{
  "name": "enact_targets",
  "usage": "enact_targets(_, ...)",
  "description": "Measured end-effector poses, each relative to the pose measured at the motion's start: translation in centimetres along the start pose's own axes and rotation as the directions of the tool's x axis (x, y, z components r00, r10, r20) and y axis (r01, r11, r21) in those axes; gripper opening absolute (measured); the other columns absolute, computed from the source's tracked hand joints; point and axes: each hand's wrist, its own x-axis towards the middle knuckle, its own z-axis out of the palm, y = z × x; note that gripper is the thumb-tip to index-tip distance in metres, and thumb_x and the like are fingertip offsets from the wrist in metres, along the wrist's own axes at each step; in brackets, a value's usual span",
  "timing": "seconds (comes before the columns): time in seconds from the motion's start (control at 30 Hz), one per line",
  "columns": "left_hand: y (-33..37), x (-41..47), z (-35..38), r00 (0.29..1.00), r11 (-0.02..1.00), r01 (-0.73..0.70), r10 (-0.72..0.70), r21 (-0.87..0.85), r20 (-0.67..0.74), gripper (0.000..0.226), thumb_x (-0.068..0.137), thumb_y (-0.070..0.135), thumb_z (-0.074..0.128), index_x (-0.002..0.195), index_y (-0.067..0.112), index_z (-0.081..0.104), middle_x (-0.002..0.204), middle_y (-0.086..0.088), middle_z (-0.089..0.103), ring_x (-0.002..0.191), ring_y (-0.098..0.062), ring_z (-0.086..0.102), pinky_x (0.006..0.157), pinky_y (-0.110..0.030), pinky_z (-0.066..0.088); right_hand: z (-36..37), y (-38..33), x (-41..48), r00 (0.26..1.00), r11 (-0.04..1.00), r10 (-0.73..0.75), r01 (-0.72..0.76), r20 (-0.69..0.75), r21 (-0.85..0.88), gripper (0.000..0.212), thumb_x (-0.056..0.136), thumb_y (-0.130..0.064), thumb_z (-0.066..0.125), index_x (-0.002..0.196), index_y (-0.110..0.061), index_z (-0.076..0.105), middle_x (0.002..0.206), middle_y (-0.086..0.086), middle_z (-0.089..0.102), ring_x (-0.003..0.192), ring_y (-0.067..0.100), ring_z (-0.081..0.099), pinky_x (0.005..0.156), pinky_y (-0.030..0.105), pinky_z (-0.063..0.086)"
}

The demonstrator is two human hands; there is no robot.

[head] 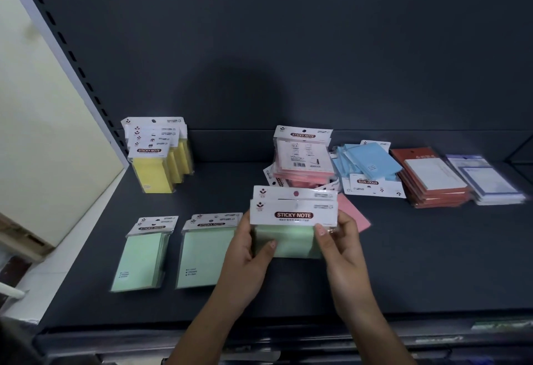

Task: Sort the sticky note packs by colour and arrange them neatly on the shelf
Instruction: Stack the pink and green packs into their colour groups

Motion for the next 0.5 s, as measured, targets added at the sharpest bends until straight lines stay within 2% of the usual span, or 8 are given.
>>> enact_targets(0.17,0.4,0.1,1.1,0.996,0.998,0.055,-0.055,-0.011,-0.069,0.068,0.085,-0.014,0.05,0.126,0.039,0.037,0.117,0.023,0.06,0.113,0.005,0.053,0.092,-0.012,0.044,0.1,0.1,0.0,0.999,0.999,-0.005,0.008,0.054,-0.047,0.037,0.088,-0.001,0.052,0.12,-0.02,0.047,0.11,-0.003,0.065,0.102,0.006,0.062,0.079,0.017,0.051)
enact_targets(0.27,0.2,-0.1,1.6,0.991,0.996,0.094,-0.094,-0.005,-0.096,0.067,0.086,-0.008,0.052,0.132,0.037,0.034,0.125,0.017,0.055,0.115,0.004,0.051,0.097,-0.017,0.042,-0.5,0.4,0.3,0.996,0.998,0.037,-0.033,0.082,-0.05,0.042,0.087,0.006,0.052,0.119,-0.021,0.046,0.109,0.0,0.065,0.1,0.008,0.062,0.078,0.017,0.051)
enact_targets(0.33,0.1,-0.4,1.9,0.993,0.996,0.079,-0.075,0.042,-0.093,0.062,0.084,0.003,0.056,0.133,0.034,0.034,0.128,0.017,0.052,0.118,0.006,0.048,0.101,-0.018,0.038,-1.0,0.7,0.2,0.993,0.996,0.025,-0.014,0.119,-0.089,0.045,0.086,0.007,0.057,0.119,-0.021,0.045,0.108,-0.002,0.066,0.1,0.005,0.062,0.08,0.017,0.05)
enact_targets(0.37,0.0,-0.5,1.9,0.994,0.995,0.057,-0.05,0.076,-0.094,0.058,0.083,0.008,0.056,0.13,0.035,0.035,0.126,0.02,0.051,0.116,0.011,0.046,0.099,-0.011,0.036,-1.3,0.8,0.2,0.99,0.992,0.017,0.002,0.143,-0.127,0.046,0.084,0.004,0.058,0.12,-0.022,0.045,0.108,-0.004,0.067,0.102,0.004,0.061,0.082,0.017,0.05)
enact_targets(0.43,0.3,-0.6,1.9,0.996,0.982,0.005,0.012,0.19,-0.088,0.055,0.087,0.008,0.057,0.126,0.036,0.033,0.124,0.027,0.044,0.113,0.022,0.039,0.093,0.001,0.03,-1.8,0.8,0.1,0.983,0.975,0.006,0.035,0.185,-0.219,0.048,0.085,0.002,0.058,0.121,-0.025,0.043,0.113,-0.011,0.065,0.109,0.007,0.059,0.089,0.02,0.049)
enact_targets(0.5,0.7,-0.5,1.5,0.996,0.953,-0.045,0.065,0.3,-0.056,0.053,0.09,0.006,0.056,0.127,0.036,0.033,0.124,0.028,0.044,0.113,0.02,0.039,0.094,-0.001,0.031,-2.2,0.3,0.3,0.977,0.955,-0.022,0.084,0.213,-0.283,0.048,0.085,-0.001,0.058,0.123,-0.027,0.043,0.117,-0.013,0.063,0.112,0.009,0.058,0.092,0.024,0.048)
